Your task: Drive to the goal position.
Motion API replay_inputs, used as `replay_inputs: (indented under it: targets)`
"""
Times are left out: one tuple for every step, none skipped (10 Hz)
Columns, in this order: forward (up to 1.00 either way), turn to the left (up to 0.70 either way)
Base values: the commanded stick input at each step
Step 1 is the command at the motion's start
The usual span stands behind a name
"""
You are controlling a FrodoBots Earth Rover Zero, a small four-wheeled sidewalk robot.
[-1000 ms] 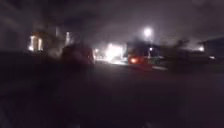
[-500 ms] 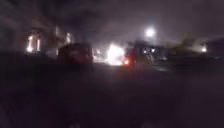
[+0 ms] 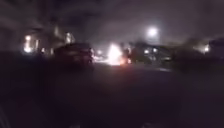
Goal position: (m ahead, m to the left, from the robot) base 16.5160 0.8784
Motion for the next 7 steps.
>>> replay_inputs:
  targets:
    - [1.0, 0.0]
    - [1.0, 0.0]
    - [1.0, 0.0]
    - [1.0, 0.0]
    - [1.0, -0.4]
    - [1.0, -0.4]
    - [1.0, 0.0]
